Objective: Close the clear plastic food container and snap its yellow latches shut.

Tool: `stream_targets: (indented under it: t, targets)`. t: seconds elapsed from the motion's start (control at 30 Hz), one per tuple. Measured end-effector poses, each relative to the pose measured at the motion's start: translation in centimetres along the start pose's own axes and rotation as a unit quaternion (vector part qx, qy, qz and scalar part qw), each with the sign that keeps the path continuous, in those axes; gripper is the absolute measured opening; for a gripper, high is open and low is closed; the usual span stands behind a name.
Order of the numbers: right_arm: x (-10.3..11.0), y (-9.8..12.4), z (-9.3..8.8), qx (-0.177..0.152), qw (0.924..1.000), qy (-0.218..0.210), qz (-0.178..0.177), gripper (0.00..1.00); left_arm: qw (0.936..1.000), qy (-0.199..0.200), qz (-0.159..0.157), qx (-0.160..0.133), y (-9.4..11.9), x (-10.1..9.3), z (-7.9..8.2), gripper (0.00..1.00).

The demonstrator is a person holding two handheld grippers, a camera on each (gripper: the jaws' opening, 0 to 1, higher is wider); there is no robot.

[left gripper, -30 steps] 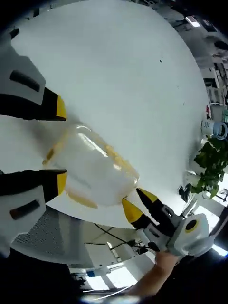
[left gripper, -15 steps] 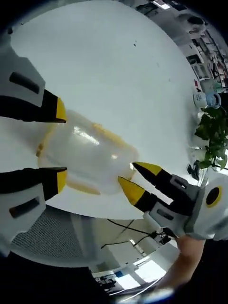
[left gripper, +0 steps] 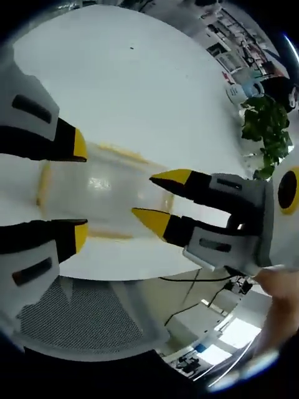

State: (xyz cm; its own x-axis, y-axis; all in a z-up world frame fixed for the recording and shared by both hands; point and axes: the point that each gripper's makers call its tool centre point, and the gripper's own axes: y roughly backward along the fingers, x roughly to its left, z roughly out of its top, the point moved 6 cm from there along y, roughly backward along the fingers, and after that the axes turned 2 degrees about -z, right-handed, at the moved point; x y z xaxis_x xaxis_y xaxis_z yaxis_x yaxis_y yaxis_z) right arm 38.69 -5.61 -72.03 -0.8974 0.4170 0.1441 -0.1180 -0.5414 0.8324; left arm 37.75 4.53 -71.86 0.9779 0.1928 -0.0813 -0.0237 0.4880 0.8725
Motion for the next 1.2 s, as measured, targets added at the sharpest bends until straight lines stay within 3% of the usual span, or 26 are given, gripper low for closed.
stream_targets:
  t: [0.17, 0.57, 0.7, 0.8, 1.0, 1.2]
  targets:
    - [0.2, -0.2, 0.7, -0.008, 0.9999, 0.009, -0.003, 0.23, 0.9999, 0.000, -0.004, -0.009, -0.2, -0.5, 0.7, 0.36]
    - [-0.5, -0.8, 1.4, -0.013, 0.9998, 0.015, -0.008, 0.24, 0.9999, -0.001, -0.016, 0.004, -0.9, -1.4, 0.7, 0.36]
    - [-1.1, -0.9, 2.0, -0.026, 0.9994, 0.014, -0.018, 0.28, 0.9999, 0.002, -0.001, 0.016, -1.1, -1.8, 0.5, 0.45]
    - [-1.5, -1.2, 2.1, -0.029, 0.9991, 0.019, -0.024, 0.36, 0.9988, -0.031, 0.020, 0.033, -1.2, -2.1, 0.1, 0.48]
    - [-1.8, -2.1, 1.9, -0.019, 0.9997, -0.016, -0.004, 0.39, 0.9986, -0.032, 0.035, 0.023, -1.3, -2.7, 0.4, 0.53]
    - [-1.8, -2.6, 1.6, 0.000, 0.9999, -0.014, 0.006, 0.41, 0.9980, -0.039, 0.043, 0.025, -1.5, -2.8, 0.2, 0.58]
